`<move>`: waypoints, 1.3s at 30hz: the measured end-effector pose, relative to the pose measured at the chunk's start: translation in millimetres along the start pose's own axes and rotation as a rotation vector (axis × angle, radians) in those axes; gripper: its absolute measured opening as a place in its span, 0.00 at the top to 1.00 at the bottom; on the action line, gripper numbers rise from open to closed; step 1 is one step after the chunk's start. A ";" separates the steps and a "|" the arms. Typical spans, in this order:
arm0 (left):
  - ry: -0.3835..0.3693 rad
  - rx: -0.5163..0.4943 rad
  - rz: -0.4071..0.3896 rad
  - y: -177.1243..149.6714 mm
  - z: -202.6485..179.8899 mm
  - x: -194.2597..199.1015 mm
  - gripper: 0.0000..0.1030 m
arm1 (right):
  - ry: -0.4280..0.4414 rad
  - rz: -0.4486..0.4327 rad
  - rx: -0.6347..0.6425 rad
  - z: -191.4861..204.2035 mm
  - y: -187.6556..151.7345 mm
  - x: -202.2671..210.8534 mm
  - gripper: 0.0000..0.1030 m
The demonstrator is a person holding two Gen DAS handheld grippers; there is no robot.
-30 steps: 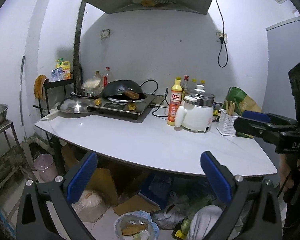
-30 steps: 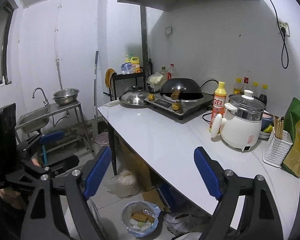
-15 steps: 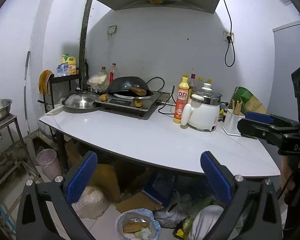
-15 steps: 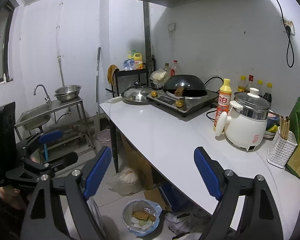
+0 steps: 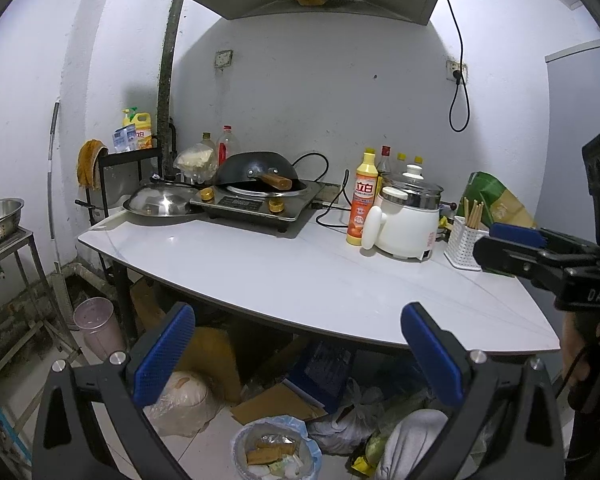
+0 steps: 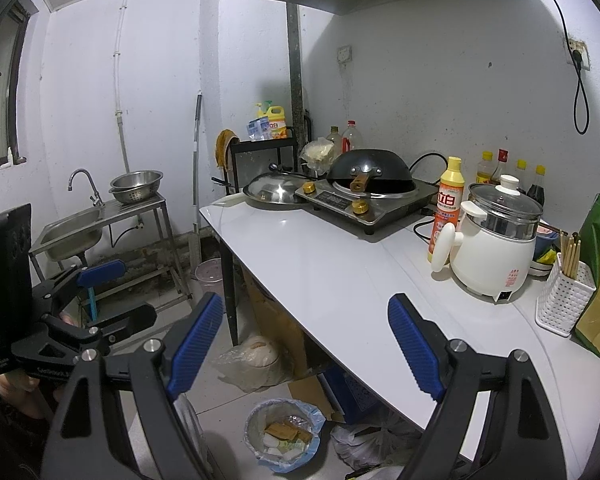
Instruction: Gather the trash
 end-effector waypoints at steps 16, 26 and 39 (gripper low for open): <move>-0.007 -0.006 -0.012 1.7 -3.2 4.7 0.00 | -0.001 -0.007 -0.003 1.9 -0.3 1.2 0.19; -0.007 -0.008 -0.015 2.0 -3.4 6.7 0.00 | -0.002 -0.012 -0.003 0.8 0.6 5.4 0.19; -0.010 -0.010 -0.013 3.0 -4.1 8.0 0.00 | -0.005 -0.015 -0.008 -2.7 1.4 7.7 0.19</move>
Point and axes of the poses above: each gripper's, at about its wrist camera, not at the fingertips, and x roughly against the way its jaws point, z to its left, y to its top, the point moved 5 cm from there along -x, roughly the way its jaws point, and after that the axes turned 6 degrees about y, right-handed, at the moved point
